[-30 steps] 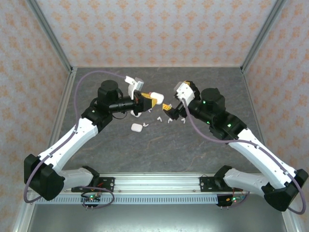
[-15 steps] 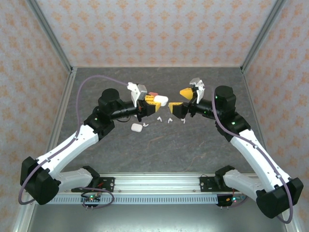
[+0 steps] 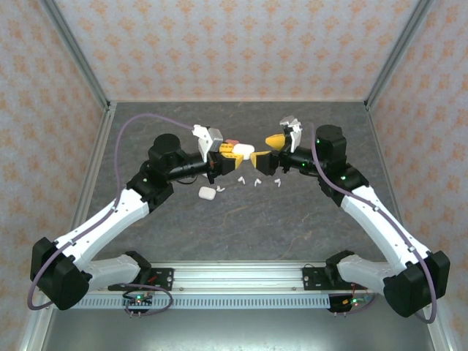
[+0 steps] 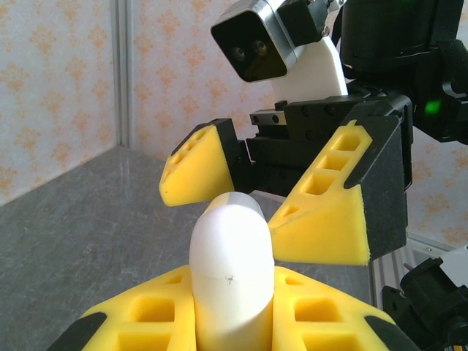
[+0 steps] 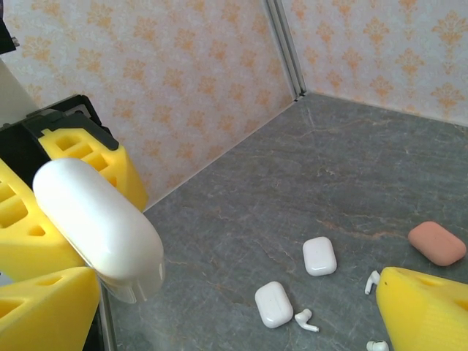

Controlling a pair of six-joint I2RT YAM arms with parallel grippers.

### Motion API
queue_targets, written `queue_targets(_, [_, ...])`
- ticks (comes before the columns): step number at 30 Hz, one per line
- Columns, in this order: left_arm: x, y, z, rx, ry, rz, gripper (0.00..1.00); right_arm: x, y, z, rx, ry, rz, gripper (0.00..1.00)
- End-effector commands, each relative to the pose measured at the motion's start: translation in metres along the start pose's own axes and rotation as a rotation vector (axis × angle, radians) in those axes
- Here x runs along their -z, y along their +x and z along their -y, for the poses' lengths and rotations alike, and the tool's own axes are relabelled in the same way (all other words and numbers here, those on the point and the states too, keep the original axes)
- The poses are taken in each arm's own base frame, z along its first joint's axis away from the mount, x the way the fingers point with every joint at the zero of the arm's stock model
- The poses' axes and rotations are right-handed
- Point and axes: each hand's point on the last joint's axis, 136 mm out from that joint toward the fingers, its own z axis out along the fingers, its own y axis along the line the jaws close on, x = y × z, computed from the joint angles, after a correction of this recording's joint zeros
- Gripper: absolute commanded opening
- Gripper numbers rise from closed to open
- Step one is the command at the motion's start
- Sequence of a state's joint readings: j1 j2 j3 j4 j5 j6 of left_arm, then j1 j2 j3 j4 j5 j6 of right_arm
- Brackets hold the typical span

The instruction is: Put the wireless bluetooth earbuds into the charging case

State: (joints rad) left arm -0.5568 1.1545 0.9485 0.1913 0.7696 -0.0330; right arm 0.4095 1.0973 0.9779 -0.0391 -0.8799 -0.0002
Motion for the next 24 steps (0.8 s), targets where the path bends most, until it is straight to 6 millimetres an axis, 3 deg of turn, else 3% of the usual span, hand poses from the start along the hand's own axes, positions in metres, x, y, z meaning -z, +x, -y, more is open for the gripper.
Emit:
queue_targets(1, [0.001, -0.014, 0.008, -0.048, 0.018, 0.017, 0.0, 0.003, -0.028, -0.007, 0.055, -0.006, 0.074, 0.98])
queue_targets(16, [0.002, -0.011, 0.009, -0.054, 0.02, 0.007, 0.0, -0.001, -0.037, 0.007, 0.071, 0.061, 0.056, 0.98])
queue_targets(24, [0.006, -0.011, 0.003, -0.068, -0.03, 0.001, 0.0, 0.012, -0.046, 0.003, 0.069, 0.091, 0.078, 0.97])
